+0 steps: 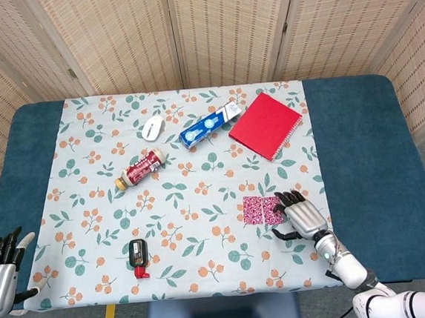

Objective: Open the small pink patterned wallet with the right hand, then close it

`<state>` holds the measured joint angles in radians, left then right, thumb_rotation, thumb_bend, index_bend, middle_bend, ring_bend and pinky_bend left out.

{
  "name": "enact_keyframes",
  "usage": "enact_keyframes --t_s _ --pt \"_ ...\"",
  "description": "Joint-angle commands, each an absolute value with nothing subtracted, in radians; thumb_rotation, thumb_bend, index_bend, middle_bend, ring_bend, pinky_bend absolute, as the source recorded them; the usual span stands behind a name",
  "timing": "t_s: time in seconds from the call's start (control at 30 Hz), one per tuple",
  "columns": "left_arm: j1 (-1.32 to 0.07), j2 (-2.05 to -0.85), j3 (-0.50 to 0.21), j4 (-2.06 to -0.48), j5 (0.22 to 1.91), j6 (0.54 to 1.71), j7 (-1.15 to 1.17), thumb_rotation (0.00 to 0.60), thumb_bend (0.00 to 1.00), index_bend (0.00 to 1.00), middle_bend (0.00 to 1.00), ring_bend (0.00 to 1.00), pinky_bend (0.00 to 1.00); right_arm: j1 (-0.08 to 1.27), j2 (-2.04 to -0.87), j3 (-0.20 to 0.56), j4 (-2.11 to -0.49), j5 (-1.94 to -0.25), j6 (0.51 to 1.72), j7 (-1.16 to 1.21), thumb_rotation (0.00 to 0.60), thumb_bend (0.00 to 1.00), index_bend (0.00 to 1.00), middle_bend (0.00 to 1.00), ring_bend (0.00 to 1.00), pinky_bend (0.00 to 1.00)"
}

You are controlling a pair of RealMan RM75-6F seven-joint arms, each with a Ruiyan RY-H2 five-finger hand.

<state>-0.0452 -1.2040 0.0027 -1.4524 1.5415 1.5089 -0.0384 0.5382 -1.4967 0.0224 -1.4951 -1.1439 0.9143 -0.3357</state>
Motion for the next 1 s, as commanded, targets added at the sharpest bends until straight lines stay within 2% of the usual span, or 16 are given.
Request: enact_keyframes --t_s 0.03,0.57,0.7,0.87,1.0 --pt "-0.045 -1.204 0.004 -1.452 1.542 1.508 -0.038 0.6 0.21 0.15 0.0 0.06 0.0 0.538 -1.497 0.021 -1.492 -1.139 0.912 -0.338 0.228 0.41 0.26 0.07 0.0 0.0" --pt "-0.044 -1.203 0.002 -1.453 1.55 1.519 -0.042 0.6 0.21 0.14 0.0 0.06 0.0 0.519 -1.453 0.035 -1.544 -1.175 0.96 -0.301 0.23 0.41 0.26 0.07 0.0 0.0" --pt "-0.043 -1.201 0.003 -1.454 1.55 1.52 -0.043 0.6 0.21 0.14 0.0 0.06 0.0 0.525 -1.456 0.052 -1.56 -1.154 0.956 -0.301 0.264 0.41 0.26 0.07 0.0 0.0" --pt "-0.041 -1.201 0.005 -1.455 1.556 1.525 -0.044 0.6 0.21 0.14 0.0 0.06 0.0 0.539 -1.48 0.065 -1.568 -1.1 0.95 -0.349 0.28 0.41 0.17 0.07 0.0 0.0" --pt "-0.04 -1.2 0.007 -1.452 1.556 1.526 -0.047 0.6 0.21 0.14 0.0 0.06 0.0 0.552 -1.49 0.074 -1.581 -1.051 0.942 -0.385 0.345 0.41 0.11 0.05 0.0 0.0"
